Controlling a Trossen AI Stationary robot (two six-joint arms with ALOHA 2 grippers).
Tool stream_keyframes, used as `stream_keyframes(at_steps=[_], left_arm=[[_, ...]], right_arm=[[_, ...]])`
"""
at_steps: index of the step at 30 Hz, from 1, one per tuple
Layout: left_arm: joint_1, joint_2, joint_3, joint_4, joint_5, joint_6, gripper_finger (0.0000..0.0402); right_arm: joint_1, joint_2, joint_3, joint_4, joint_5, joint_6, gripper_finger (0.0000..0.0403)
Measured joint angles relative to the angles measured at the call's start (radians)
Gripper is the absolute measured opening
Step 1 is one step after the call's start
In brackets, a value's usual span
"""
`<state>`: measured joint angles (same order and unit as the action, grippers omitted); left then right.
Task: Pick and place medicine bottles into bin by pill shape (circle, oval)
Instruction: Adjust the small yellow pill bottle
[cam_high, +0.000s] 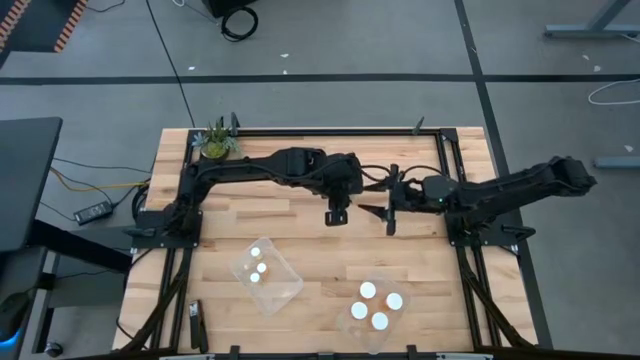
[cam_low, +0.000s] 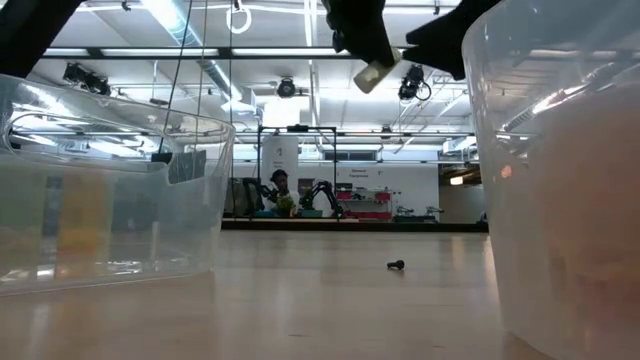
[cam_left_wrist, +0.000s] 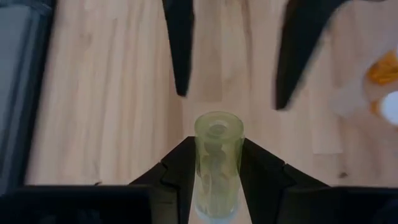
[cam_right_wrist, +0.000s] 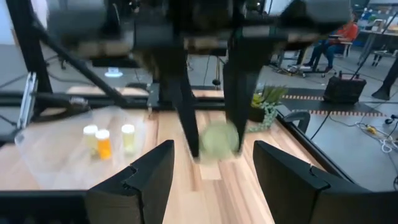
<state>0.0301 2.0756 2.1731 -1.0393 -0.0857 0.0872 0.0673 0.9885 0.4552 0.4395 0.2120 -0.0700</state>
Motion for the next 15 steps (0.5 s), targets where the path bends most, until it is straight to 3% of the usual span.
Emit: stream_keyframes(at_steps=[4, 8, 15], left_arm=[[-0.02, 0.015, -0.002, -0.001, -0.068, 0.013, 0.0115], [-0.037, 0.017, -0.002, -0.001, -0.12, 0.015, 0.0117], [-0.045, 0.017, -0.002, 0.004, -0.144, 0.025, 0.0117]], right_arm=[[0.0, 0.022, 0.031, 0.001, 0.005, 0.031, 0.0227], [0.0, 0.034, 0.033, -0.004, 0.074, 0.03, 0.0227], [0.009, 0.075, 0.034, 0.036, 0.082, -0.021, 0.0217]])
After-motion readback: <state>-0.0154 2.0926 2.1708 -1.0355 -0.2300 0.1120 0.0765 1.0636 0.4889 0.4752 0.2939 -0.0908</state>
